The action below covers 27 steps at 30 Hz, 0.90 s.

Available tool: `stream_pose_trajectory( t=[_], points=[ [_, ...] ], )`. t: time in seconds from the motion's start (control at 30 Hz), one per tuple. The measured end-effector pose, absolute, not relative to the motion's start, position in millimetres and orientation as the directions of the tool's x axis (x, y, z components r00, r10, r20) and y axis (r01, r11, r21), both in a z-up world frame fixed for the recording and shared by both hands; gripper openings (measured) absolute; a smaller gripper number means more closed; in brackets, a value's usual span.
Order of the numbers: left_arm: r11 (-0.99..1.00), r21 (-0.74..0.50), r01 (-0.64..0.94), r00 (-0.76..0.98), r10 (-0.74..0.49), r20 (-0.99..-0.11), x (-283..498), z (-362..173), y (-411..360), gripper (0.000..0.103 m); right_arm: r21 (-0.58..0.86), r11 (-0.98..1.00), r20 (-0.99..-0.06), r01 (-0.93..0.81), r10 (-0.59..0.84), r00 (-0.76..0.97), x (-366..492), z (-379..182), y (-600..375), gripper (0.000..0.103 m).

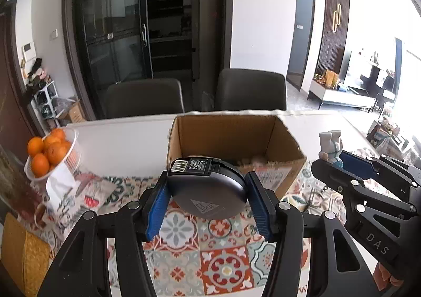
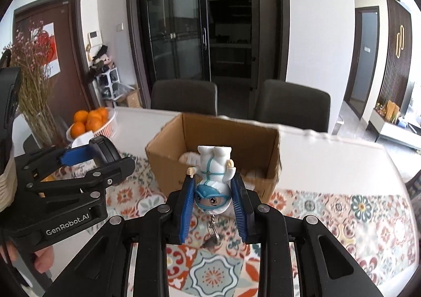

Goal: Organize rigid objects
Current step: 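Lift the figurine and earbud case and carry them over the box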

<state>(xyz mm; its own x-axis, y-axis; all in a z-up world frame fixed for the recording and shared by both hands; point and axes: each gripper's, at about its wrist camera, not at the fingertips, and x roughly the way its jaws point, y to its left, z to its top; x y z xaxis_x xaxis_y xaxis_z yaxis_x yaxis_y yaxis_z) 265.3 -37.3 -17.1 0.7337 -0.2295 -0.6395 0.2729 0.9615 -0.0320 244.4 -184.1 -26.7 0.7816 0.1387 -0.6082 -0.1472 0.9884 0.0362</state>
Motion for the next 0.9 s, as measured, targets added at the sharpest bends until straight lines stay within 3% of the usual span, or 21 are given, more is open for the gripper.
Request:
stream_pose_trajectory(
  t=[0.53, 0.9],
  points=[
    [0.958, -0.015, 0.288, 0.758, -0.237, -0.608, 333.2, 2.6, -49.4, 0.056, 0.015, 0.99, -0.555, -0.137, 0.122, 0.823, 306.8, 2.8, -189.2, 0.028],
    [0.957, -0.029, 0.29, 0.733, -0.241, -0.636, 381.7, -10.8, -58.7, 0.056, 0.017, 0.991, -0.567, -0.133, 0.119, 0.815, 360.6, -2.1, -197.3, 0.028]
  ],
)
